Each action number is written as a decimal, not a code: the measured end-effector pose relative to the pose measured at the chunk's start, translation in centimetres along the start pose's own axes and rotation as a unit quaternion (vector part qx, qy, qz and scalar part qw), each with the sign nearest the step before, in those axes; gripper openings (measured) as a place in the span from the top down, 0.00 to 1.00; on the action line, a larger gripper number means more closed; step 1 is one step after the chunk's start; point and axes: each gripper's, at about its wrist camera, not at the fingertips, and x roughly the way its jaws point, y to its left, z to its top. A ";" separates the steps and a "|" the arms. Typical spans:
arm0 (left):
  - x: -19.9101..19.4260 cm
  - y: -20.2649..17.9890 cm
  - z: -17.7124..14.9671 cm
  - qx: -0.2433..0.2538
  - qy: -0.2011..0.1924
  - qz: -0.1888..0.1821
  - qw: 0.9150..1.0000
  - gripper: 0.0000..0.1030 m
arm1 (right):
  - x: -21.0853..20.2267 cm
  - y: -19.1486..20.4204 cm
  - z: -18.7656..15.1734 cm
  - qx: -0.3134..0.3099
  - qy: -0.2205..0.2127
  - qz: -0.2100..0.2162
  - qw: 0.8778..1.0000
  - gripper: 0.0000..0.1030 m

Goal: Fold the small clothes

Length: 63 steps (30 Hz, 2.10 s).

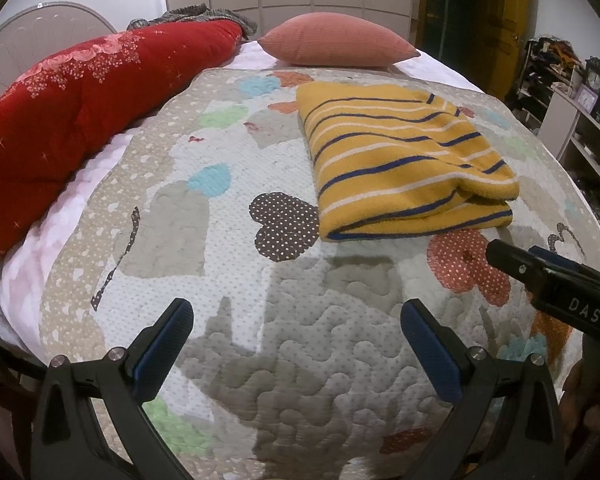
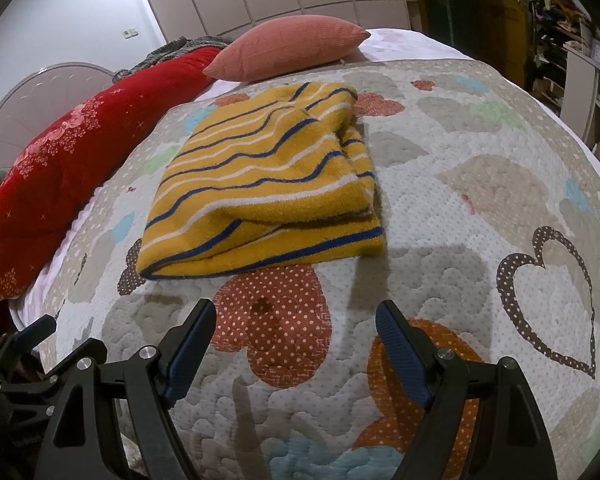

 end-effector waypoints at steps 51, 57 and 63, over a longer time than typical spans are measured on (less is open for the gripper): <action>0.9 0.8 -0.2 -0.023 0.013 -0.035 0.999 0.00 | 0.1 1.3 0.0 -0.026 -0.004 -0.011 1.000 0.16; 1.0 0.8 -0.3 -0.018 0.014 -0.034 0.999 0.00 | 0.3 1.3 0.0 -0.029 -0.004 -0.013 0.999 0.15; 1.6 1.0 -0.4 -0.022 0.024 -0.039 0.999 0.00 | 0.6 1.3 -0.1 -0.031 -0.002 -0.014 0.999 0.15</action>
